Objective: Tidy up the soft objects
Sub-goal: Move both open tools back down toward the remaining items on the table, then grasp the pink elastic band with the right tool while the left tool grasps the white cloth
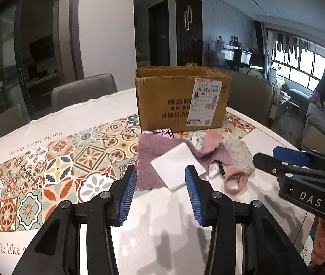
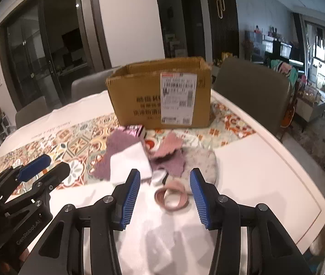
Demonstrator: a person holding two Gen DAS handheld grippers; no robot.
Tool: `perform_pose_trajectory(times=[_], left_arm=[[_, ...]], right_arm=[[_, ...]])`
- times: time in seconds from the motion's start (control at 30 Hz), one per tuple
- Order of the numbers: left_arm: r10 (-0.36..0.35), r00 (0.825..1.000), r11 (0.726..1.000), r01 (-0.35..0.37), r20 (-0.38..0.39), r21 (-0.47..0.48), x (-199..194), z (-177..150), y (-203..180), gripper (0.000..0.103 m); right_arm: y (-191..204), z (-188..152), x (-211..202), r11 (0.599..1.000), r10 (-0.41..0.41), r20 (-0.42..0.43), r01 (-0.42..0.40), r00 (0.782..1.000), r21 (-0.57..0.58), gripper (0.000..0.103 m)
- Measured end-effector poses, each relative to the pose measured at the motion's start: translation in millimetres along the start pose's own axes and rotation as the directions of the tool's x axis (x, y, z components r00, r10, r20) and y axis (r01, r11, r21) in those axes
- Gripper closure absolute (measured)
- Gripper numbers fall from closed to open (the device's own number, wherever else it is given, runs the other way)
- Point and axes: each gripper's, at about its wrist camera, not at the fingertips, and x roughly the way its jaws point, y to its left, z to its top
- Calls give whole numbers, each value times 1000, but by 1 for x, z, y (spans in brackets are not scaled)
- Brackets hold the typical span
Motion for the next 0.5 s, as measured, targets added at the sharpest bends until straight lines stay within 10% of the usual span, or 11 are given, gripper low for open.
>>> perform_pose_trajectory(times=[0.5], left_arm=[[-16,994,1000,18,-104,23,34,-23,3,57]], right_arm=[[-2,-30,41,999,16,-134,-10,991,49,50]])
